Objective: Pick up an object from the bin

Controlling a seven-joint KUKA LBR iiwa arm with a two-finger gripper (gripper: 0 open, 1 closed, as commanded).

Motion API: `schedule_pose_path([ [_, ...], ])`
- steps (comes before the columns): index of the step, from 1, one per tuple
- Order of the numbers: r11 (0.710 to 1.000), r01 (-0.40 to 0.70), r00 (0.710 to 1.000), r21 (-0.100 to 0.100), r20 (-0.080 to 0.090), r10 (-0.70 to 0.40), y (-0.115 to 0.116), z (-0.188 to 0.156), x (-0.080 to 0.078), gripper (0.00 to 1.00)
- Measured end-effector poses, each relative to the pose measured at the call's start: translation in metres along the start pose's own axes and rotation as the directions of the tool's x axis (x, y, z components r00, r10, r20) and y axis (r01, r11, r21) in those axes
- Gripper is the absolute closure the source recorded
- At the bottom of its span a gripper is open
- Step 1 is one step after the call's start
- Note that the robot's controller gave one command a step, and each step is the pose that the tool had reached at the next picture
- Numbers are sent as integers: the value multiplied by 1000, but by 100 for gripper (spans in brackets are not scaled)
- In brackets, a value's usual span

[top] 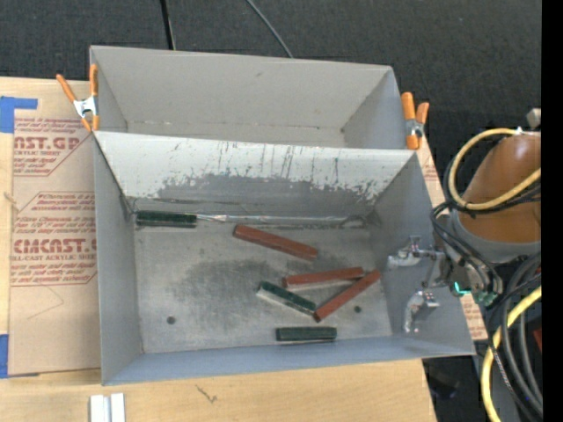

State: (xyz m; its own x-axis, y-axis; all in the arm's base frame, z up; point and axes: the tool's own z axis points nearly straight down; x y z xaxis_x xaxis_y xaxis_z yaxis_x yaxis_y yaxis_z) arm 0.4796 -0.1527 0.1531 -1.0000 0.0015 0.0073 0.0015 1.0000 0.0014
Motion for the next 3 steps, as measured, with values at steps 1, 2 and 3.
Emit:
schedule_pose_path([
  [1,1000,2,1000,2,8,-2,1,-4,-2,0],
  [2,1000,21,999,11,42,-22,37,72,-45,100],
  [3,1000,21,999,11,42,-22,37,72,-45,100],
])
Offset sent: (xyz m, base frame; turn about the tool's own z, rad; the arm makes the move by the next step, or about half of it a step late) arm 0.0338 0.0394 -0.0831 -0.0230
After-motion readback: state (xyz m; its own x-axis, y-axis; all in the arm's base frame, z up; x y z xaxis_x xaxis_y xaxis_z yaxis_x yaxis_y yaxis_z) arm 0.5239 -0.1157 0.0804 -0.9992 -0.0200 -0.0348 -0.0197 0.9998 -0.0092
